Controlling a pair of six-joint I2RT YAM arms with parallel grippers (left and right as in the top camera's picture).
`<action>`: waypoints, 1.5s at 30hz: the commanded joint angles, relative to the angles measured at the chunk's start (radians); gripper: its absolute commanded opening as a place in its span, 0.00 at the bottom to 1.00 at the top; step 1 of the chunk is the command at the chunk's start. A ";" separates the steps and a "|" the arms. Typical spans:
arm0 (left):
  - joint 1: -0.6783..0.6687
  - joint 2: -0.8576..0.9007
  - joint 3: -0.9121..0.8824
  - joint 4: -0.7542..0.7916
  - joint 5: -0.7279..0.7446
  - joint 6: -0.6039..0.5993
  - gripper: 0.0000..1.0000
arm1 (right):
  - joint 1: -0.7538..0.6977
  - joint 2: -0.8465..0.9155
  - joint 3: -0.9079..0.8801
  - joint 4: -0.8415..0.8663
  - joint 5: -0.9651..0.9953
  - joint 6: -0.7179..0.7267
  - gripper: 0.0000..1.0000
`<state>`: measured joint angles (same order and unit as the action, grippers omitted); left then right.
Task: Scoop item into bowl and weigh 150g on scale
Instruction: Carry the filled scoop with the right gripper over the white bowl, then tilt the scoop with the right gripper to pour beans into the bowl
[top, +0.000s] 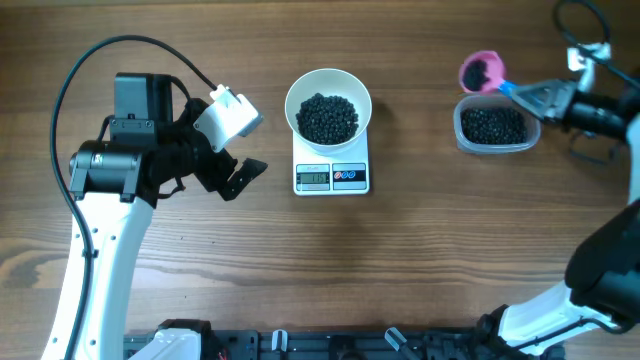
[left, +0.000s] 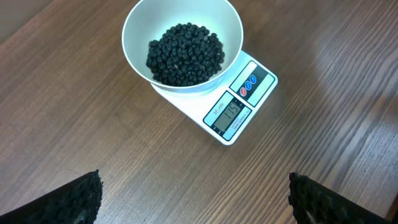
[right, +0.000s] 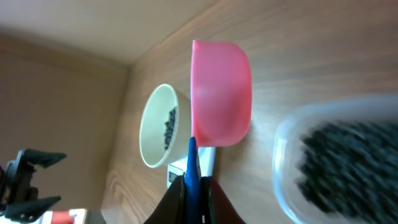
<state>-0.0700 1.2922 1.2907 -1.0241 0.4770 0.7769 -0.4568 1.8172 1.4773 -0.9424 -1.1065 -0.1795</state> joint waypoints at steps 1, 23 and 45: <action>0.000 0.004 -0.009 0.002 0.004 -0.006 1.00 | 0.122 -0.002 -0.002 0.129 -0.039 0.190 0.04; 0.000 0.004 -0.009 0.002 0.004 -0.006 1.00 | 0.610 -0.028 0.077 0.320 0.309 0.309 0.04; 0.000 0.004 -0.009 0.002 0.004 -0.006 1.00 | 0.742 -0.151 0.077 0.294 0.620 -0.016 0.04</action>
<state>-0.0700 1.2922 1.2907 -1.0237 0.4767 0.7769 0.2806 1.6829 1.5288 -0.6491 -0.4953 -0.1528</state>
